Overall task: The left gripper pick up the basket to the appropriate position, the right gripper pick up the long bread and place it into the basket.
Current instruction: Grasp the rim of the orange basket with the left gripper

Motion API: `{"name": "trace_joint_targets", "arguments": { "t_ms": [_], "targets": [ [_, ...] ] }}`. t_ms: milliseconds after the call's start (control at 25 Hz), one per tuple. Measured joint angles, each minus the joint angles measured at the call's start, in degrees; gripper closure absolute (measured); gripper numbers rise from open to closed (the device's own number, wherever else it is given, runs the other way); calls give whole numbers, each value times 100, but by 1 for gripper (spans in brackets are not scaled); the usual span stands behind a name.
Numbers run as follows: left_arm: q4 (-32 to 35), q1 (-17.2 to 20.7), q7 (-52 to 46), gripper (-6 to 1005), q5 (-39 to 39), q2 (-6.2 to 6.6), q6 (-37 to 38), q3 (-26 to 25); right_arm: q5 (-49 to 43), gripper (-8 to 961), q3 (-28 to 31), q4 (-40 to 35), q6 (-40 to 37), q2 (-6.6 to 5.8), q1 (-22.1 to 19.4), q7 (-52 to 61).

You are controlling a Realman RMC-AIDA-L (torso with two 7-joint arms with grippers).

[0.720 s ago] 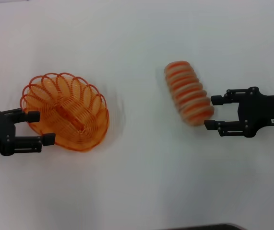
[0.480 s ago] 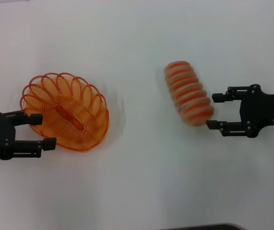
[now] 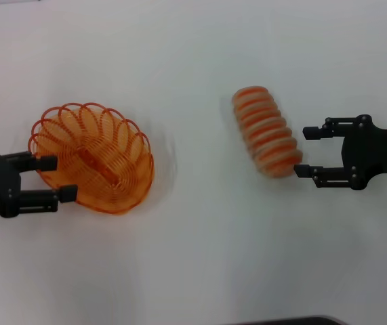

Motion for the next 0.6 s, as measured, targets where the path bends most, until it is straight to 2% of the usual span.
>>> {"name": "trace_joint_targets", "arguments": {
  "t_ms": [320, 360, 520, 560, 600],
  "targets": [
    [19, -330, -81, 167, -18, -50, -313, -611, 32, 235, 75, 0, -39, 4, 39, 85],
    [93, -488, -271, 169, 1, -51, -515, -616, 34, 236, 82, 0, -51, 4, 52, 111],
    [266, -640, -678, 179, 57, -37, -862, -327, 42, 237, 123, -17, -124, -12, 116, 319],
    [428, -740, -1029, 182, 152, 3, -1114, 102, 42, 238, 145, -44, -184, -18, 131, 356],
    [471, -764, -1111, 184, 203, 7, -1158, 178, 42, 238, 158, -53, -213, -20, 137, 358]
  ]
}}
